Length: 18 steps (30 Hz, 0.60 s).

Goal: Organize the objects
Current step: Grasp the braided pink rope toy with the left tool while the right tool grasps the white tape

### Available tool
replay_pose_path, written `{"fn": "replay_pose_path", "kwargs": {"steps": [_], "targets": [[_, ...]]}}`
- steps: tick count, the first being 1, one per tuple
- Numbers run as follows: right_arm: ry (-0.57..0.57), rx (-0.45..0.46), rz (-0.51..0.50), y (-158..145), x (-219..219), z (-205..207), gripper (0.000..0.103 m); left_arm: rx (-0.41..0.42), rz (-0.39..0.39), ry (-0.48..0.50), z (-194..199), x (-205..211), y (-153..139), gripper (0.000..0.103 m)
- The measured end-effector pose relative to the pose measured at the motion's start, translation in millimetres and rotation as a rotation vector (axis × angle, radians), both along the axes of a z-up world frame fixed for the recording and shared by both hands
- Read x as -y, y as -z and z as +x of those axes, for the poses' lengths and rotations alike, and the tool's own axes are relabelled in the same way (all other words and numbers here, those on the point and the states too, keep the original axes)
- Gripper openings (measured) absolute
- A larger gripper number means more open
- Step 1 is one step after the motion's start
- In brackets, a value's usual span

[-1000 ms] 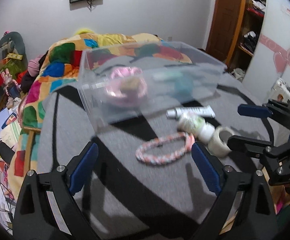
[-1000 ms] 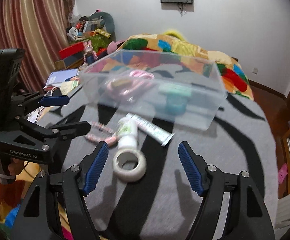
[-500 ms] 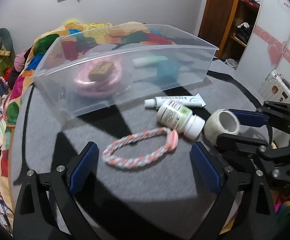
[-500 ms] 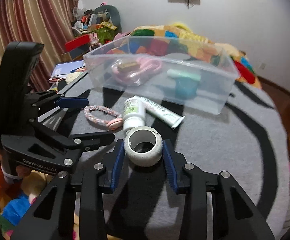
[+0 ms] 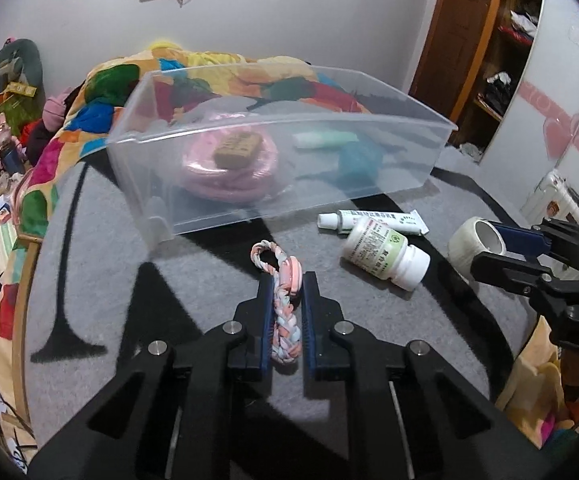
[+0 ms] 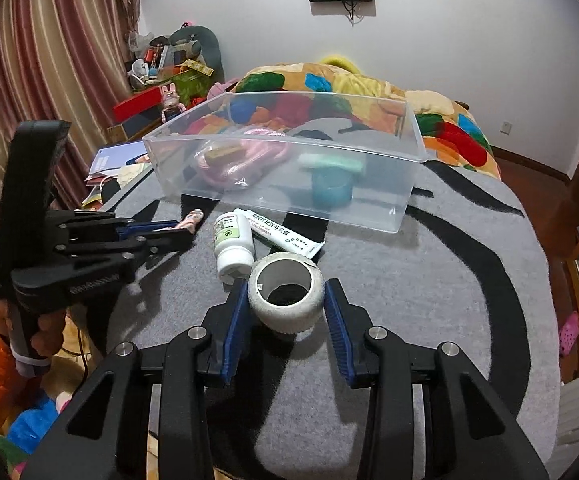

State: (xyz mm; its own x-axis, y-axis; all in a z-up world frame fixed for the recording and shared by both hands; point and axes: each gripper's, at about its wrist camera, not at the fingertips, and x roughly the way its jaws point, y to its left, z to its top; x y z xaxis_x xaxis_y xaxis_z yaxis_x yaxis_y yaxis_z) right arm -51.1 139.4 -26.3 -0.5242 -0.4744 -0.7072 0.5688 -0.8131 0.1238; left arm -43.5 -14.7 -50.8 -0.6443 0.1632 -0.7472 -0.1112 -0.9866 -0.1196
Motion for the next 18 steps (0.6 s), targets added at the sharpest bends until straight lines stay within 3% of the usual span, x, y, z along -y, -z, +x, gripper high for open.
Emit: {"fn": "replay_pose_path", "kwargs": {"steps": [18], "targets": [[0.081, -0.125, -0.077, -56.4, 5.8, -42.1, 0.035, -0.212, 0.04, -0.037, -9.2, 11.6, -87.1, 0.012]]}}
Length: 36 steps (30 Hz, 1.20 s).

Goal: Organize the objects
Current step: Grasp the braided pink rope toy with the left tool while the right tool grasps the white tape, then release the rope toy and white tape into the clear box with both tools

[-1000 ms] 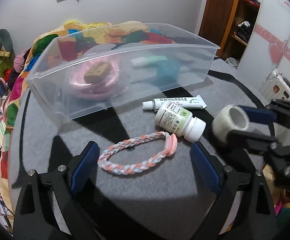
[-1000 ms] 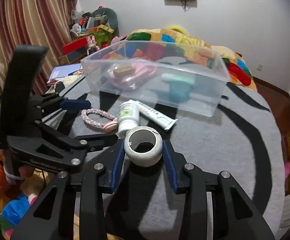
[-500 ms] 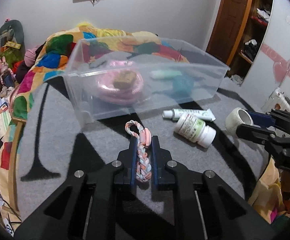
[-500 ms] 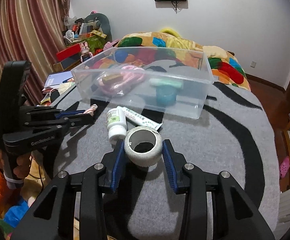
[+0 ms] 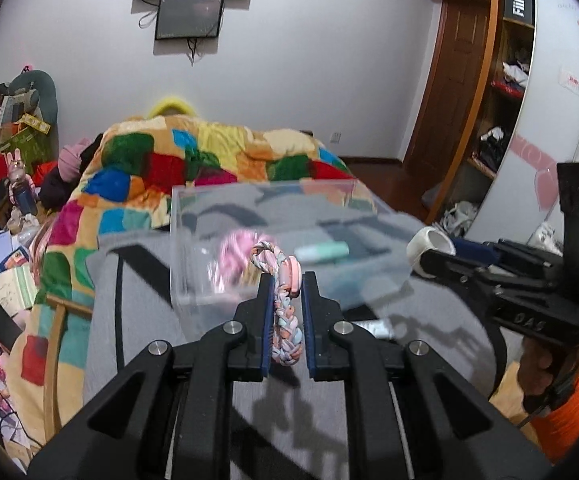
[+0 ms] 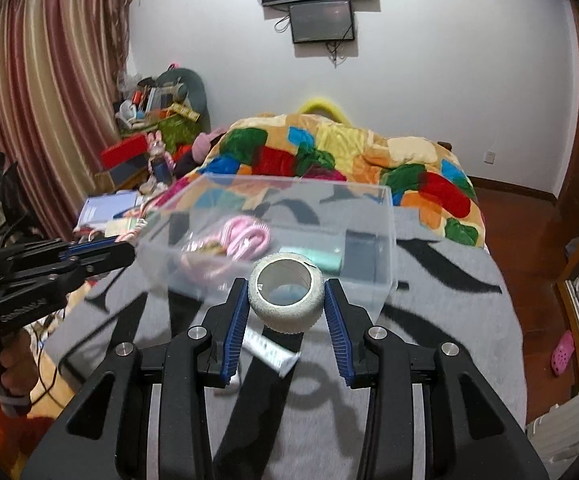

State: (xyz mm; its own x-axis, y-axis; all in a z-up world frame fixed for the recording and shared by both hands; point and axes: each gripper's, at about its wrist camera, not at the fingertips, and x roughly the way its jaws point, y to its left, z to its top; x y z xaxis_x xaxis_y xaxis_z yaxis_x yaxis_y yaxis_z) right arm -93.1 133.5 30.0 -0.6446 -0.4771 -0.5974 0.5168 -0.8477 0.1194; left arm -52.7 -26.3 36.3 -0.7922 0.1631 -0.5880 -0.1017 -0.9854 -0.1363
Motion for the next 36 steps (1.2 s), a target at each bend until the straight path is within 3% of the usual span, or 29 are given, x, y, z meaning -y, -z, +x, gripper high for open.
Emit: {"fn": "replay_pose_path", "kwargs": {"steps": [7, 17, 19, 20, 22, 25, 29, 36], "targets": [[0.032, 0.009, 0.004, -2.9, 16.0, -32.9, 0.035, 0.016, -0.024, -0.034, -39.6, 5.0, 0.1, 0.012], [0.007, 0.092, 0.105, 28.9, 60.5, -82.1, 0.035, 0.112, -0.078, -0.066, -80.2, 15.1, 34.0, 0.013], [-0.005, 0.11, 0.113, 34.6, 65.3, -85.7, 0.035, 0.13, -0.082, -0.07, -83.3, 15.7, 39.3, 0.024], [-0.013, 0.112, 0.108, 35.6, 66.5, -85.9, 0.035, 0.129, -0.086, -0.07, -83.2, 15.7, 41.1, 0.038], [-0.019, 0.111, 0.114, 35.3, 68.6, -84.8, 0.035, 0.107, -0.1, -0.077, -78.7, 14.3, 41.5, 0.055], [-0.027, 0.097, 0.137, 33.5, 70.6, -80.4, 0.037, 0.085, -0.105, -0.065, -72.2, 11.0, 37.1, 0.057], [-0.044, 0.122, 0.106, 28.6, 63.9, -77.0, 0.05, 0.073, -0.091, -0.057, -64.6, 11.6, 26.5, 0.057], [-0.058, 0.096, 0.081, 17.7, 42.6, -54.6, 0.05, 0.033, -0.1, -0.045, -38.4, 5.1, 11.9, 0.071]]}}
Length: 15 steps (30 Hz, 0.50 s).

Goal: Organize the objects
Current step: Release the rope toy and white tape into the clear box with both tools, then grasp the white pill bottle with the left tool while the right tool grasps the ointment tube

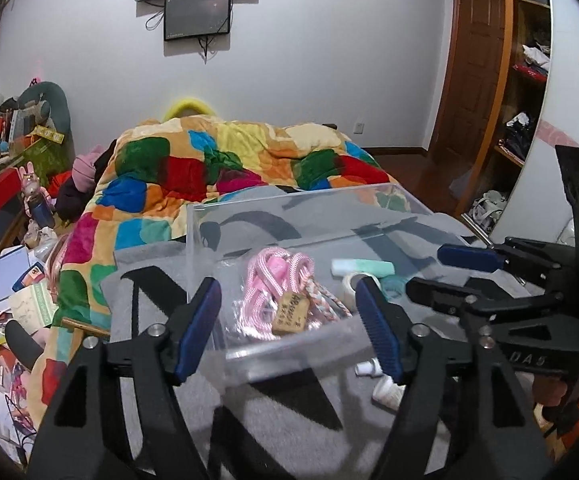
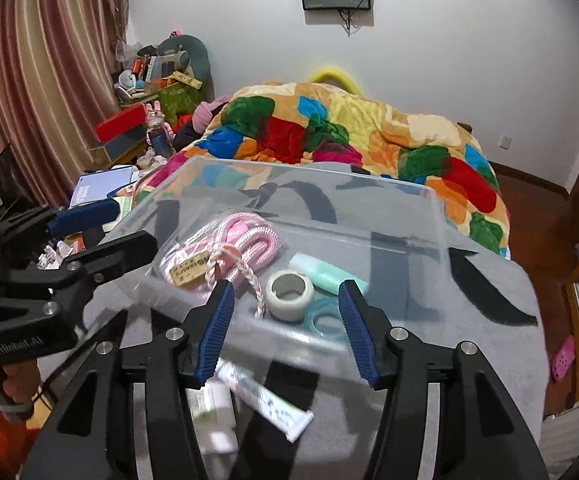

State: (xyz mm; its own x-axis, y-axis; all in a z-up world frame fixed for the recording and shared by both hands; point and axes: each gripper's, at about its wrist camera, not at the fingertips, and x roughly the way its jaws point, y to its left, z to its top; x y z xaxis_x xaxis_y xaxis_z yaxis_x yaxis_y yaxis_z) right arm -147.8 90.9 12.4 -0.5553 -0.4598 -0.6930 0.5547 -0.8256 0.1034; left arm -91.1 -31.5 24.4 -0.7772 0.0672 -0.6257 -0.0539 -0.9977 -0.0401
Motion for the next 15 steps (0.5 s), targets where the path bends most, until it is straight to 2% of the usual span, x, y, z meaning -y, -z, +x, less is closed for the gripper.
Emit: {"fn": "replay_pose_path", "kwargs": {"steps": [8, 15], "targets": [[0.002, -0.046, 0.028, -1.7, -32.3, 33.4, 0.051, 0.044, -0.039, 0.027, 17.1, -29.0, 21.2, 0.073], [0.026, -0.005, 0.057, 16.4, -54.7, 43.7, 0.051, 0.155, 0.017, 0.093, 7.9, -59.8, 54.7, 0.073]]}}
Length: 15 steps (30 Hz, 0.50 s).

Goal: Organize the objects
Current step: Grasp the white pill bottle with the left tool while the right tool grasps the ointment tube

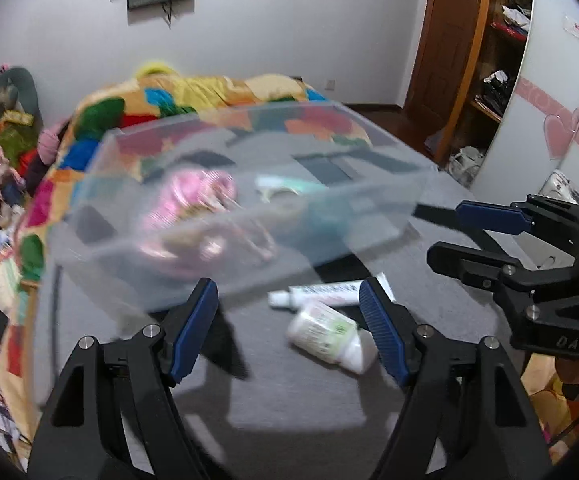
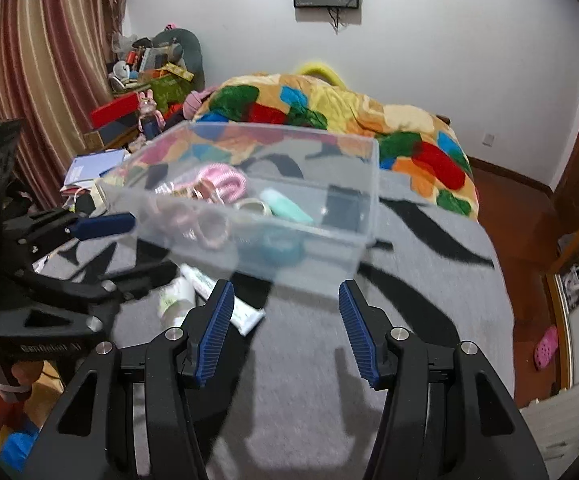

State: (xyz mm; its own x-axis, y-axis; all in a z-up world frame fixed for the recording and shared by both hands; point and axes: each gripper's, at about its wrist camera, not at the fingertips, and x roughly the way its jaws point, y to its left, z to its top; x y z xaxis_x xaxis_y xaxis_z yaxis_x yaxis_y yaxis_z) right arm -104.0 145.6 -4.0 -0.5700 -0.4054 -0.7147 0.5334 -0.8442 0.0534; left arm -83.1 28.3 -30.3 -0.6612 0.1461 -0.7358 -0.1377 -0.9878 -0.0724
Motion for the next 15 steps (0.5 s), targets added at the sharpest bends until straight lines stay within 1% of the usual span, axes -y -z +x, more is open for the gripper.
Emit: {"fn": "replay_pose_path", "kwargs": {"steps": [3, 4, 5, 6, 7, 8, 11, 12, 13, 15], "targets": [[-0.004, 0.013, 0.013, 7.3, -1.2, 0.0, 0.051, 0.047, 0.0, 0.0, -1.7, -5.5, 16.7, 0.073], [-0.007, 0.017, 0.015, 9.8, -0.7, -0.5, 0.051, 0.058, 0.01, -0.004, -0.9, -3.4, 20.9, 0.071], [-0.013, 0.023, 0.018, 12.3, 0.7, -1.2, 0.051, 0.072, 0.032, -0.002, 0.5, 0.2, 24.3, 0.065], [-0.021, 0.029, 0.02, 14.4, 3.2, -2.4, 0.051, 0.08, 0.046, -0.002, 2.0, 3.0, 25.8, 0.062], [-0.034, 0.036, 0.021, 16.1, 6.8, -3.6, 0.051, 0.073, 0.045, -0.008, 4.7, 6.0, 25.9, 0.056], [-0.047, 0.041, 0.021, 17.9, 10.9, -3.0, 0.051, 0.068, 0.042, -0.012, 7.3, 9.2, 25.0, 0.049], [-0.092, 0.054, 0.025, 24.0, 25.7, -8.0, 0.051, 0.073, 0.065, -0.017, 10.7, 17.6, 23.4, 0.036], [-0.107, 0.058, 0.029, 26.8, 31.2, -8.7, 0.051, 0.073, 0.073, -0.017, 11.5, 20.1, 23.2, 0.034], [-0.12, 0.062, 0.037, 29.7, 36.8, -10.8, 0.051, 0.07, 0.076, -0.019, 12.2, 22.4, 23.0, 0.03], [-0.152, 0.075, 0.065, 37.3, 50.7, -15.4, 0.051, 0.064, 0.082, -0.022, 12.0, 25.8, 23.4, 0.029]]}}
